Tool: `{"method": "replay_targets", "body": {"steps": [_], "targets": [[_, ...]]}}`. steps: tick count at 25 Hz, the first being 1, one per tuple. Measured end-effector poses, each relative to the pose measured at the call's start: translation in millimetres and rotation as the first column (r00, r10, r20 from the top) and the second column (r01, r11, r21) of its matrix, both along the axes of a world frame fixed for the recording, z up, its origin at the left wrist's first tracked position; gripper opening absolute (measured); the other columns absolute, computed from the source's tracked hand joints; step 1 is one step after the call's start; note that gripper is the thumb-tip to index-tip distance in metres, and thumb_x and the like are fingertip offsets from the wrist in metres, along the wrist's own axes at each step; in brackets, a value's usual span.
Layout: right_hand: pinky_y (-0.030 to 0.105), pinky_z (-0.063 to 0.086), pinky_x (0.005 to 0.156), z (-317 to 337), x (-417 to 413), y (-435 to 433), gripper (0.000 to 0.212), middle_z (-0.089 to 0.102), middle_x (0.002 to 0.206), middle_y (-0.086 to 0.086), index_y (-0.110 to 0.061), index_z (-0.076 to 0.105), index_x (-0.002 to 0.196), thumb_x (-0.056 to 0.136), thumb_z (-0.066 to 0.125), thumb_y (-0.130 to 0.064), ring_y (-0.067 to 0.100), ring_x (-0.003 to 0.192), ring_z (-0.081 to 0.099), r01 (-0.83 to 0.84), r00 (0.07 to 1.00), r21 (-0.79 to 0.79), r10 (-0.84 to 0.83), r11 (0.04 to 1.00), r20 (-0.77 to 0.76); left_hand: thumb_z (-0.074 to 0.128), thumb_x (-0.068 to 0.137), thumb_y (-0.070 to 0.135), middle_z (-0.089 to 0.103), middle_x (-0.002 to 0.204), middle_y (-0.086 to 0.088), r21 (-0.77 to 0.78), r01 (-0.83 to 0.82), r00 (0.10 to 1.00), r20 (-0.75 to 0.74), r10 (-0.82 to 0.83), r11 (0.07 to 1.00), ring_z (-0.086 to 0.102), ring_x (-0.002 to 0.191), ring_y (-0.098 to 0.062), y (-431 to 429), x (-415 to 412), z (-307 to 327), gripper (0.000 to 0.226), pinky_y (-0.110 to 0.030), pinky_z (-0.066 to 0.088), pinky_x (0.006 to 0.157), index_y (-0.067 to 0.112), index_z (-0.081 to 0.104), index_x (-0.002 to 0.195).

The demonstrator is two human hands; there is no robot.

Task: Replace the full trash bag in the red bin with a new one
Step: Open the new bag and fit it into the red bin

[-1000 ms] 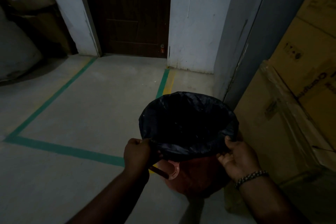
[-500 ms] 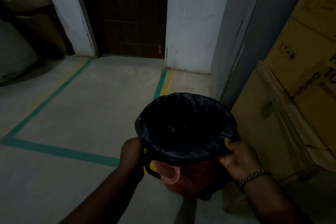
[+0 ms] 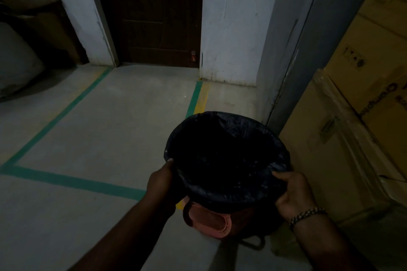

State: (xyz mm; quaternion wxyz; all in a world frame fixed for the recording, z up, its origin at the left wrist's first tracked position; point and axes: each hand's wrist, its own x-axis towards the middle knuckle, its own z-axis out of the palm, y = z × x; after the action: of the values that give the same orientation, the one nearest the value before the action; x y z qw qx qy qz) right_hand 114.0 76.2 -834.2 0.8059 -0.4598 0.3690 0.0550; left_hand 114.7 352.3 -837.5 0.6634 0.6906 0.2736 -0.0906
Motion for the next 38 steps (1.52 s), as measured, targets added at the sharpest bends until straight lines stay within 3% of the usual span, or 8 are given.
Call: {"method": "replay_targets", "body": {"steps": [4, 8, 11, 15, 22, 32, 35, 38], "targets": [[0.055, 0.053, 0.093, -10, 0, 2, 0.037, 0.070, 0.111, 0.020, -0.001, 0.074, 0.102, 0.073, 0.051, 0.003, 0.045, 0.102, 0.064, -0.012, 0.997, -0.047, 0.008, 0.999, -0.083, 0.061, 0.085, 0.044, 0.071, 0.111, -0.014, 0.201, -0.126, 0.991, 0.077, 0.113, 0.971, 0.066, 0.106, -0.034, 3, 5, 5, 0.042, -0.031, 0.047, 0.082, 0.008, 0.069, 0.107], [0.056, 0.053, 0.093, -14, 5, 0, 0.033, 0.070, 0.113, 0.024, 0.002, 0.075, 0.096, 0.073, 0.051, 0.001, 0.048, 0.105, 0.064, -0.035, 0.994, -0.094, 0.025, 0.995, -0.109, 0.087, 0.042, 0.027, 0.065, 0.052, -0.009, 0.314, 0.015, 0.997, 0.067, -0.038, 0.949, 0.068, 0.050, -0.024, 21, 12, -14, 0.030, -0.019, 0.027, 0.039, 0.019, 0.058, 0.047], [0.044, 0.055, 0.074, -11, 6, -4, 0.032, 0.069, 0.104, 0.020, 0.002, 0.073, 0.091, 0.069, 0.050, 0.001, 0.043, 0.093, 0.064, -0.068, 0.992, -0.111, 0.055, 0.992, -0.118, 0.069, 0.079, 0.023, 0.073, 0.091, -0.011, 0.024, -0.200, 0.976, -0.086, 0.202, 0.979, 0.071, 0.089, -0.031, 35, 20, -21, 0.015, -0.029, 0.043, 0.065, 0.013, 0.071, 0.089], [0.036, 0.052, 0.063, -11, 5, -10, 0.030, 0.066, 0.102, 0.017, -0.002, 0.066, 0.080, 0.055, 0.051, -0.006, 0.040, 0.084, 0.062, -0.059, 0.990, -0.116, 0.043, 0.992, -0.136, 0.070, 0.083, 0.044, 0.069, 0.101, -0.009, -0.344, -0.293, 0.951, -0.196, 0.237, 0.892, 0.067, 0.089, -0.030, 26, 16, -22, 0.038, -0.038, 0.055, 0.079, 0.011, 0.067, 0.102], [0.046, 0.057, 0.076, -30, 10, -26, 0.042, 0.069, 0.115, 0.019, 0.000, 0.072, 0.112, 0.073, 0.058, -0.006, 0.043, 0.100, 0.065, -0.061, 0.994, -0.094, 0.052, 0.994, -0.096, 0.068, 0.090, 0.027, 0.069, 0.112, -0.016, -0.187, -0.155, 0.985, -0.098, 0.138, 0.970, 0.068, 0.098, -0.031, 25, 22, -26, 0.038, -0.047, 0.054, 0.093, -0.005, 0.065, 0.111], [0.062, 0.058, 0.079, -80, 21, -59, 0.052, 0.070, 0.112, 0.011, -0.020, 0.066, 0.114, 0.083, 0.056, -0.061, 0.038, 0.097, 0.069, -0.200, 0.978, -0.533, 0.139, 0.822, -0.153, 0.076, 0.075, 0.035, 0.067, 0.097, -0.027, -0.025, -0.105, 0.994, -0.005, 0.105, 0.994, 0.069, 0.071, -0.021, 19, 32, -24, 0.048, -0.021, 0.045, 0.052, -0.003, 0.063, 0.102], [0.060, 0.057, 0.087, -100, 26, -63, 0.060, 0.066, 0.120, 0.011, -0.021, 0.062, 0.122, 0.083, 0.046, -0.064, 0.038, 0.101, 0.066, -0.205, 0.978, -0.627, 0.136, 0.751, -0.157, 0.063, 0.092, 0.040, 0.065, 0.103, -0.013, -0.035, -0.084, 0.995, -0.064, 0.082, 0.996, 0.062, 0.087, -0.020, 22, 38, -22, 0.031, -0.027, 0.048, 0.076, 0.009, 0.064, 0.096], [0.058, 0.053, 0.095, -94, 26, -48, 0.064, 0.063, 0.128, 0.013, -0.017, 0.059, 0.129, 0.088, 0.041, -0.062, 0.041, 0.107, 0.063, -0.165, 0.985, -0.718, 0.074, 0.676, -0.156, 0.064, 0.081, 0.059, 0.067, 0.114, -0.015, -0.023, -0.094, 0.989, -0.117, 0.090, 0.995, 0.066, 0.103, -0.032, 30, 34, -27, 0.059, -0.040, 0.053, 0.093, 0.011, 0.061, 0.114]]}}
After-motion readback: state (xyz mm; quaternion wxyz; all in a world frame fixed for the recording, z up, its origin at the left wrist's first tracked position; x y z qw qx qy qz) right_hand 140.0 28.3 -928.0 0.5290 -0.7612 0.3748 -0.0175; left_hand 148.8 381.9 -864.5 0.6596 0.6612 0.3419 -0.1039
